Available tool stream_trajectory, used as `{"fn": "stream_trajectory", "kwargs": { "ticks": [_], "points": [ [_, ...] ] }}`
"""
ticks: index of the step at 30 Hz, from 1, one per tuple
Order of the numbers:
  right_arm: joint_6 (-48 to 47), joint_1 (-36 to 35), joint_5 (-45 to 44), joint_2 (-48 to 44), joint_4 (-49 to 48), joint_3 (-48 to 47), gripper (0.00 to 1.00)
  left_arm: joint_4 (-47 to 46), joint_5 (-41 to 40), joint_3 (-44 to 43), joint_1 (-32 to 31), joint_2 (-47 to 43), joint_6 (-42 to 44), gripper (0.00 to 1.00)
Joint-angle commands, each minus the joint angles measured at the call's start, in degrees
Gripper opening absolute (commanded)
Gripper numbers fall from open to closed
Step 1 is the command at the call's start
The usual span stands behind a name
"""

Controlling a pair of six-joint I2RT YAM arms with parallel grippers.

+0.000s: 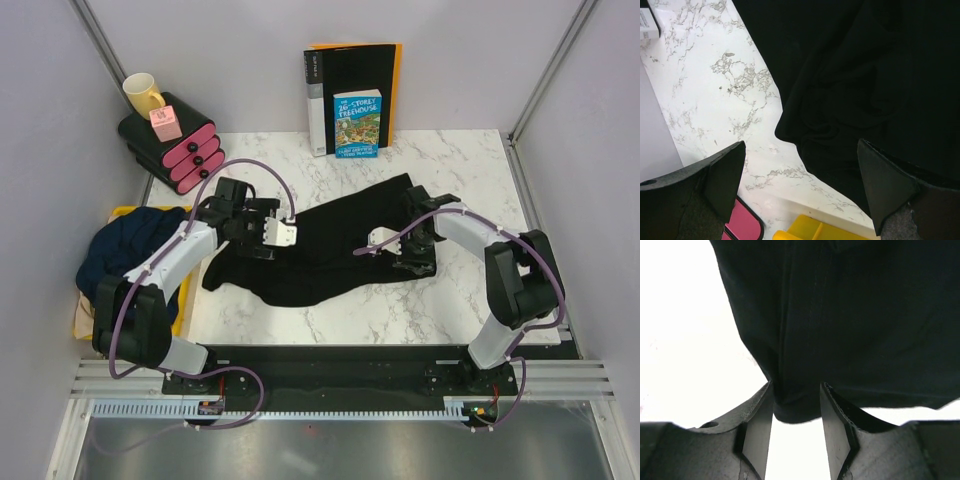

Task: Fold and stack the t-shirts
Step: Flatten the tshirt out

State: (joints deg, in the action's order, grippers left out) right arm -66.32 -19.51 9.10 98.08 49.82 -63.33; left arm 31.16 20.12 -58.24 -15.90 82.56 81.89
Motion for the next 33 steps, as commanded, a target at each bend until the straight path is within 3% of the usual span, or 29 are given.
{"fn": "stream_trajectory", "kwargs": {
  "ticks": [1,6,16,23,28,33],
  "points": [
    [-3.1,-0.1,0.6,-1.9,7.1,-4.7,0.50,0.6,3.1,0.6,-0.7,-1.4,-1.6,0.99],
    [-3.1,-0.1,0.9,0.3,7.7,-6.2,0.47,0.6,3.4,0.5,-1.9,-1.0,-2.9,0.99],
    [-1.7,-0.5,3.8,2.1,7.4,-7.0,0.59,0.7,2.7,1.6,-2.2,-1.6,-2.8,0.99],
    [1.2,-0.7,3.6,4.5,2.7,-7.2,0.58,0.6,3.3,1.5,-2.5,-1.4,-3.3,0.99],
    [2.1,-1.1,3.9,5.8,2.4,-7.9,0.50,0.6,3.0,1.7,-2.5,-1.6,-3.2,0.99],
    [2.0,-1.1,5.3,5.3,3.9,-9.6,0.55,0.6,3.1,2.3,-2.5,-1.8,-2.8,0.99]
  ]
}}
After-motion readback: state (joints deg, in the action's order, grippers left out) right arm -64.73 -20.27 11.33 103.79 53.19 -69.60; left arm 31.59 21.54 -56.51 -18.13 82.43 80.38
